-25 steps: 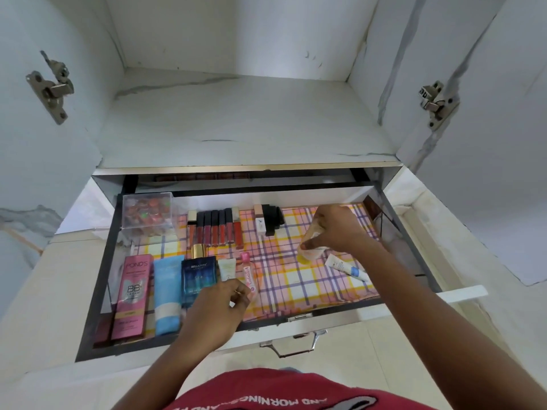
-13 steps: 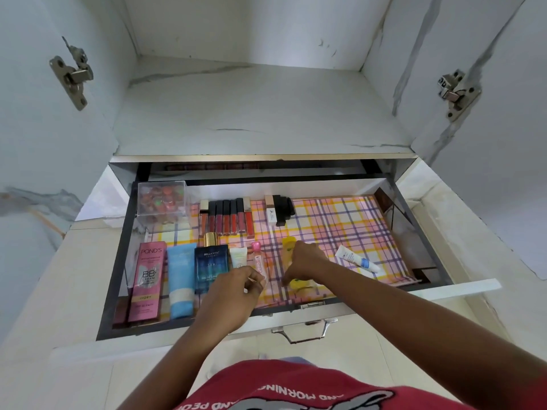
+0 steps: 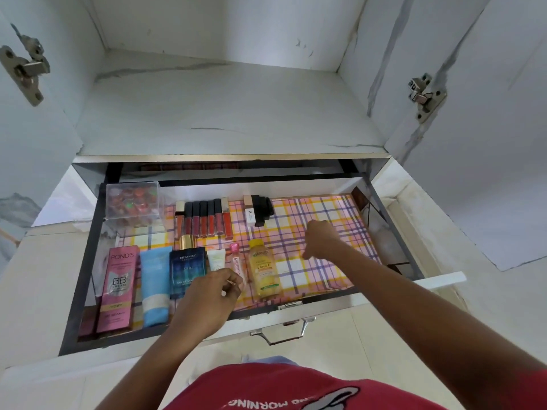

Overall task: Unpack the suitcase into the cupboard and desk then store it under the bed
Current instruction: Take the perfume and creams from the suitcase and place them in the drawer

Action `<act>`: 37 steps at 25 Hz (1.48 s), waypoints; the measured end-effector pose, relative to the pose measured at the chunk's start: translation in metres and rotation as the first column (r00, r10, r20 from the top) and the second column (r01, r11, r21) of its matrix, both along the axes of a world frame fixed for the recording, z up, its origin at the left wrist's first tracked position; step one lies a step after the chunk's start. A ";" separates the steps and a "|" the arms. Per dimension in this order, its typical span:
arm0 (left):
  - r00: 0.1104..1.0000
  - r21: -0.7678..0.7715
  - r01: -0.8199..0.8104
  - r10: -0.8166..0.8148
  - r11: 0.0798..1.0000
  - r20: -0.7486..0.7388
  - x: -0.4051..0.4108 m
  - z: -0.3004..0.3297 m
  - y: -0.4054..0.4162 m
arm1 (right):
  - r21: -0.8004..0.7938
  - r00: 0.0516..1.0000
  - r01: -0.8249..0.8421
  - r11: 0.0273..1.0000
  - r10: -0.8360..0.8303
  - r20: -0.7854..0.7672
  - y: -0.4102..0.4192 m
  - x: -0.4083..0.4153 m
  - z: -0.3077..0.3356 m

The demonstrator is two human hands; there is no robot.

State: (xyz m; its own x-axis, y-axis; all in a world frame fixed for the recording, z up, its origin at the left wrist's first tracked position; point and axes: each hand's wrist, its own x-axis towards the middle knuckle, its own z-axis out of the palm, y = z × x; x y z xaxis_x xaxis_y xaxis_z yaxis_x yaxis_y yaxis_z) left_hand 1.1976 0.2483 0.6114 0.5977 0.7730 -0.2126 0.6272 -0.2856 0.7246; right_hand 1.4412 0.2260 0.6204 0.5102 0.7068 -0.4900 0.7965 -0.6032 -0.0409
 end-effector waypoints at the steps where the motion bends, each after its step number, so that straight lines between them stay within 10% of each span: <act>1: 1.000 0.001 -0.001 0.001 1.000 -0.004 0.000 0.000 0.000 | -0.018 0.997 -0.017 1.000 0.018 0.073 -0.006 0.018 -0.002; 8: 1.000 -0.027 -0.016 0.016 1.000 -0.004 -0.002 -0.002 0.000 | -0.061 0.984 -0.019 0.998 0.007 -0.181 -0.018 0.056 -0.033; 12: 1.000 -0.036 -0.014 0.013 0.999 -0.021 -0.002 -0.002 0.000 | -0.029 0.671 0.318 0.948 -0.247 -0.700 -0.006 0.039 -0.026; 32: 0.995 -0.096 -0.095 0.092 0.991 -0.032 -0.003 0.003 -0.002 | -0.009 0.559 0.394 0.919 -0.248 -0.791 0.014 0.018 -0.051; 37: 0.955 -0.111 -0.263 0.275 0.958 0.112 -0.004 0.016 -0.005 | 0.218 0.777 0.315 0.924 -0.119 -0.619 0.016 0.018 -0.025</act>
